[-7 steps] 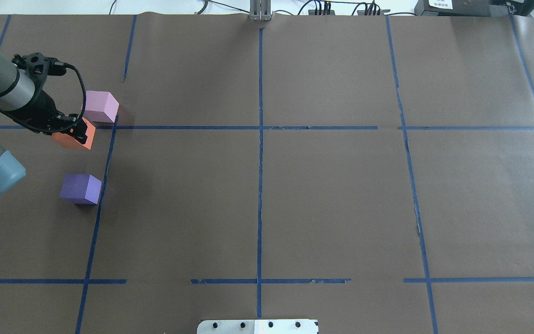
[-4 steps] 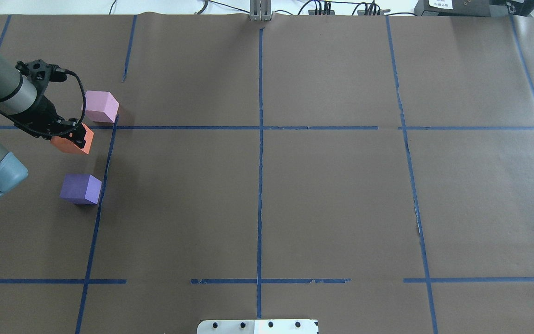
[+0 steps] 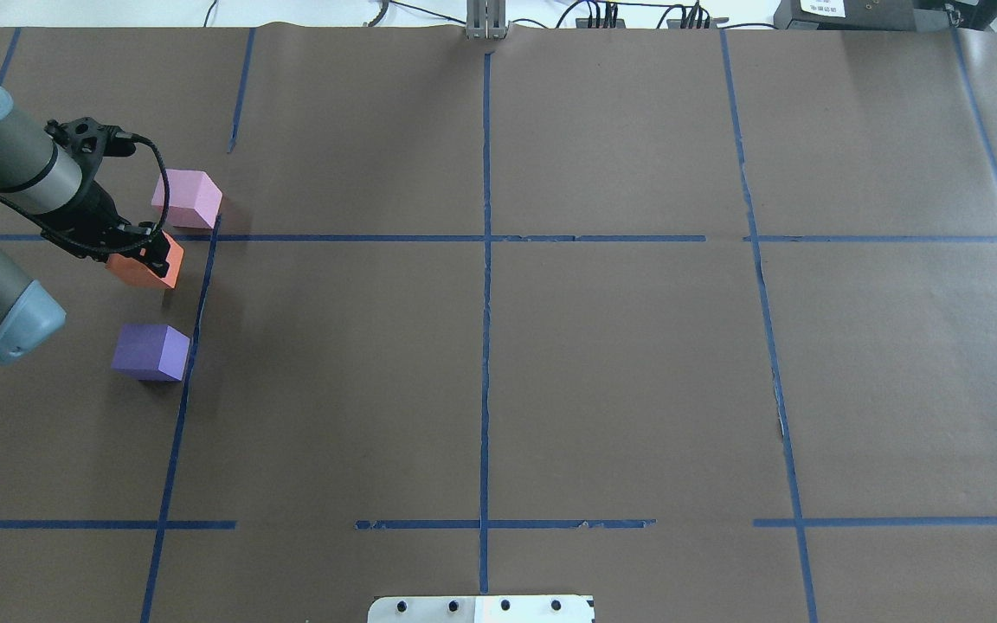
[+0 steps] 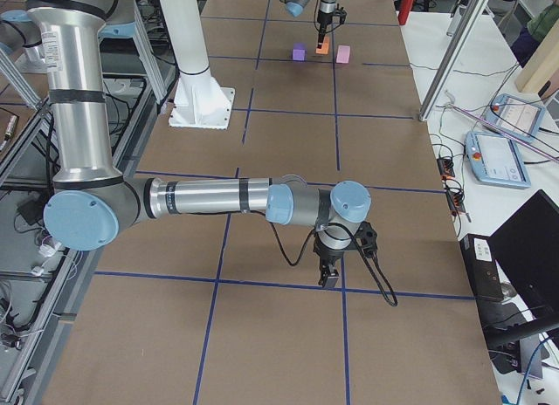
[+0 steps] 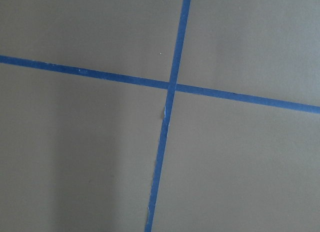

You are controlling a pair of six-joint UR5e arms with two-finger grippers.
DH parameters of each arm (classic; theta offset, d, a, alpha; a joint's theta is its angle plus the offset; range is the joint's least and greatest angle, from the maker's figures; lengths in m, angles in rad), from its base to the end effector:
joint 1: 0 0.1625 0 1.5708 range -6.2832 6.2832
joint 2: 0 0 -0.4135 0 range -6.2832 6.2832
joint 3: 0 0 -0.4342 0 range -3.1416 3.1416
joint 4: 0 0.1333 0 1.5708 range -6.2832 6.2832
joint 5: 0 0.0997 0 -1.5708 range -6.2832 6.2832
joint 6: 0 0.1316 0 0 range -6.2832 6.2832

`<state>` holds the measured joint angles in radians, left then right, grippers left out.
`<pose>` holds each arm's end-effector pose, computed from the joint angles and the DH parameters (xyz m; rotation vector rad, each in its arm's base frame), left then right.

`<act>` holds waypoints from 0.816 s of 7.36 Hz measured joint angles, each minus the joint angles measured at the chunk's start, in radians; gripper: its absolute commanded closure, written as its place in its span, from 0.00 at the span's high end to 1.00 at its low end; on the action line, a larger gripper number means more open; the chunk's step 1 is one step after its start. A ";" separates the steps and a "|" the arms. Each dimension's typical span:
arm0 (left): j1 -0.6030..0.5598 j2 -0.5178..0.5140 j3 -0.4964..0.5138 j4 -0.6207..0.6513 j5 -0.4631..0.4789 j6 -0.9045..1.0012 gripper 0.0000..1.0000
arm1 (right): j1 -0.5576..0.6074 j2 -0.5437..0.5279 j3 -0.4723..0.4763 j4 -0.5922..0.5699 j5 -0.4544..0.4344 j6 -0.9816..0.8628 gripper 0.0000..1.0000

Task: Arrange blocks in a line
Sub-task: 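Lower the orange cube between the pink and purple cubes and release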

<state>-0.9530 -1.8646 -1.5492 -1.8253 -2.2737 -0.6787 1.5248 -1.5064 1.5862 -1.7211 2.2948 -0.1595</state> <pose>0.3515 -0.5779 0.4782 -0.0121 0.8511 0.1279 0.0207 -0.5535 0.6459 -0.0263 -0.7273 -0.1708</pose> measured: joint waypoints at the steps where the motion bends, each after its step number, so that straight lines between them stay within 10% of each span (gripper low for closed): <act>1: 0.003 -0.011 0.025 -0.013 -0.005 -0.003 0.40 | 0.000 0.000 0.000 0.000 0.000 0.000 1.00; 4: 0.017 -0.029 0.053 -0.028 -0.008 -0.028 0.42 | 0.000 0.000 0.000 0.000 0.000 0.000 1.00; 6: 0.026 -0.030 0.056 -0.029 -0.007 -0.035 0.62 | 0.000 0.000 0.000 0.000 0.000 0.000 1.00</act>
<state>-0.9266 -1.8948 -1.4935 -1.8545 -2.2812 -0.7135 1.5248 -1.5064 1.5861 -1.7211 2.2948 -0.1595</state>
